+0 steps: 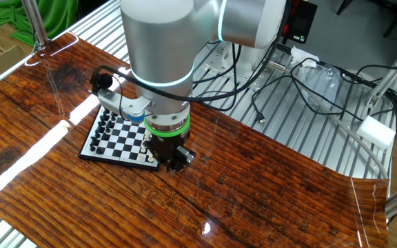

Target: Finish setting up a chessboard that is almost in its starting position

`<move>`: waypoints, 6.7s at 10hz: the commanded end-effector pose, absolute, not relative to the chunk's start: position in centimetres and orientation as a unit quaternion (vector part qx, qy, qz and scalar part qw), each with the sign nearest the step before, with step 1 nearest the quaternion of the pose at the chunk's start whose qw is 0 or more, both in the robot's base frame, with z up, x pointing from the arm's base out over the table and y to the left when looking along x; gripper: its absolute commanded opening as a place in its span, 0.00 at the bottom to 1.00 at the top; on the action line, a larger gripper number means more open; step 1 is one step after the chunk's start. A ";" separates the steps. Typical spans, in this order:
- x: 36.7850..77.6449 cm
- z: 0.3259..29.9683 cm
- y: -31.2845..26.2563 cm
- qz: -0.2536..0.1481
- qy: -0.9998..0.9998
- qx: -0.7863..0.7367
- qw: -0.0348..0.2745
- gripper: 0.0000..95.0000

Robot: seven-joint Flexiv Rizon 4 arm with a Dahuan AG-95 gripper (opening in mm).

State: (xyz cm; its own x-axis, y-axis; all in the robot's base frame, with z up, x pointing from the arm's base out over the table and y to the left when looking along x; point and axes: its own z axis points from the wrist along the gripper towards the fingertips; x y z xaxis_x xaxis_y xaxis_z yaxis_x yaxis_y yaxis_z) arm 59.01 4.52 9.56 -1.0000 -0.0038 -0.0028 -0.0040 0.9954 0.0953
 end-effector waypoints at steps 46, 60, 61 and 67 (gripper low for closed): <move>63.0 7.8 -3.2 0.013 0.998 0.063 0.004 0.00; 58.6 7.5 -6.3 0.023 0.999 0.030 0.013 0.00; 58.3 7.6 -7.3 0.023 0.999 0.023 0.013 0.00; 56.9 7.7 -11.4 0.027 0.999 -0.010 0.016 0.00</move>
